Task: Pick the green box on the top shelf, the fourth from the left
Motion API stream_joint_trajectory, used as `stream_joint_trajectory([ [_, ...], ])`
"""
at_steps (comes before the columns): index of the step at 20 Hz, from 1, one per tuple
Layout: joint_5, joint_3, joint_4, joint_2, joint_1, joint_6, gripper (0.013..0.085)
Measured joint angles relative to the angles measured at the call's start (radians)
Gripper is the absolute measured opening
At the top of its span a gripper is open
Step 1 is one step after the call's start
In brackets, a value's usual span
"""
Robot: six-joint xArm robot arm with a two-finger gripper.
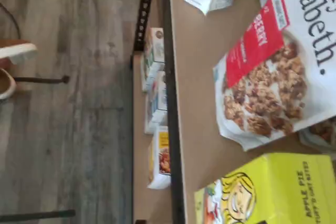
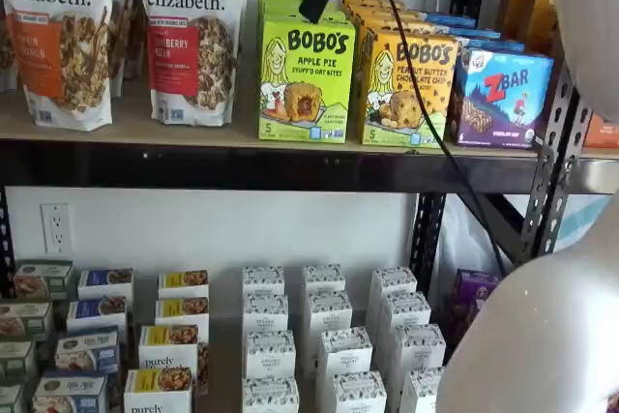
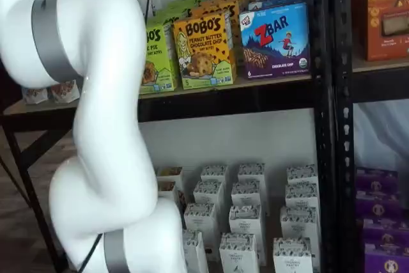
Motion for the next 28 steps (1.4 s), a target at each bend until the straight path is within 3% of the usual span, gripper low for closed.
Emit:
stream_joint_trajectory([
  [4, -0.059, 0.025, -0.038, -0.006, 0.007, 0.000, 0.0850],
  [10, -0.048, -0.026, -0.031, 0.046, 0.002, -0.006, 0.0850],
  [20, -0.080, -0.063, -0.048, 0.097, 0.049, 0.034, 0.0850],
  [28, -0.097, -0.073, -0.092, 0.135, 0.076, 0.050, 0.0850],
])
